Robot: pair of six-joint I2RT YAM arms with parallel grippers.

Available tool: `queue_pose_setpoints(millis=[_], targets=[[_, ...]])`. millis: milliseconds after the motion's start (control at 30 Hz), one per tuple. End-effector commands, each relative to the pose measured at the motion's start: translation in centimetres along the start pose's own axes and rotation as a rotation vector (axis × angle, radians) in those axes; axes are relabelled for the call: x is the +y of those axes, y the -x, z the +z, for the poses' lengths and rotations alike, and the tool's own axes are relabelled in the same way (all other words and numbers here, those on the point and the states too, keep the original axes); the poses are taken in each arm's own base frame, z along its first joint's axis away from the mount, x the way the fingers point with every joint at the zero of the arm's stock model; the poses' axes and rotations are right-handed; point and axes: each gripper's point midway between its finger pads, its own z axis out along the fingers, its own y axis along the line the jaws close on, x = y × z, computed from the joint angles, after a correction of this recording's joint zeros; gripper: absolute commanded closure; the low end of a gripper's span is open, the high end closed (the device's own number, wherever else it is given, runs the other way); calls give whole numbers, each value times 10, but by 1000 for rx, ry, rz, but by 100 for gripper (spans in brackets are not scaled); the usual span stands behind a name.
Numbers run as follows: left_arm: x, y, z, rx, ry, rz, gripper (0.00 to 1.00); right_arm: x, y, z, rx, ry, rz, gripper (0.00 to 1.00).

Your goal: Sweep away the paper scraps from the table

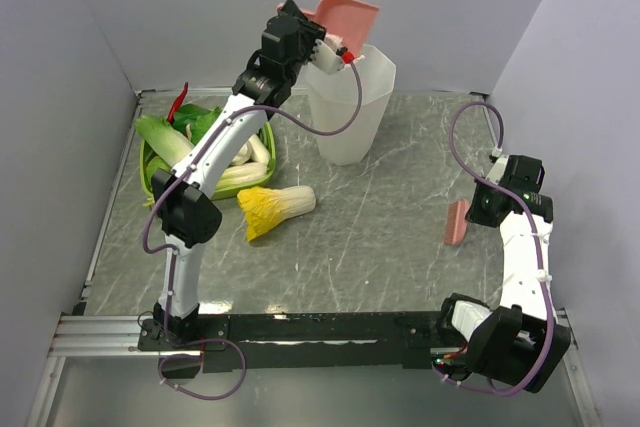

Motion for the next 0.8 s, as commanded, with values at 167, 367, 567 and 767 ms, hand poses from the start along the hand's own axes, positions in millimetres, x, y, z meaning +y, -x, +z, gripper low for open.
queue_pose_setpoints(millis=[167,367,567,767], targets=[[61,-17,-6,71,220,164,99,4,13,-11,-58,16,23,100],[72,-32,-17,108,271,-70,99,10,13,-11,-58,53,19,100],[53,-15,-62,26,118,-480,99,15,23,-16,-78,85,-7,100],[20,-7,-117,-30,-110,-652,99,18,36,-20,-91,102,-23,100]])
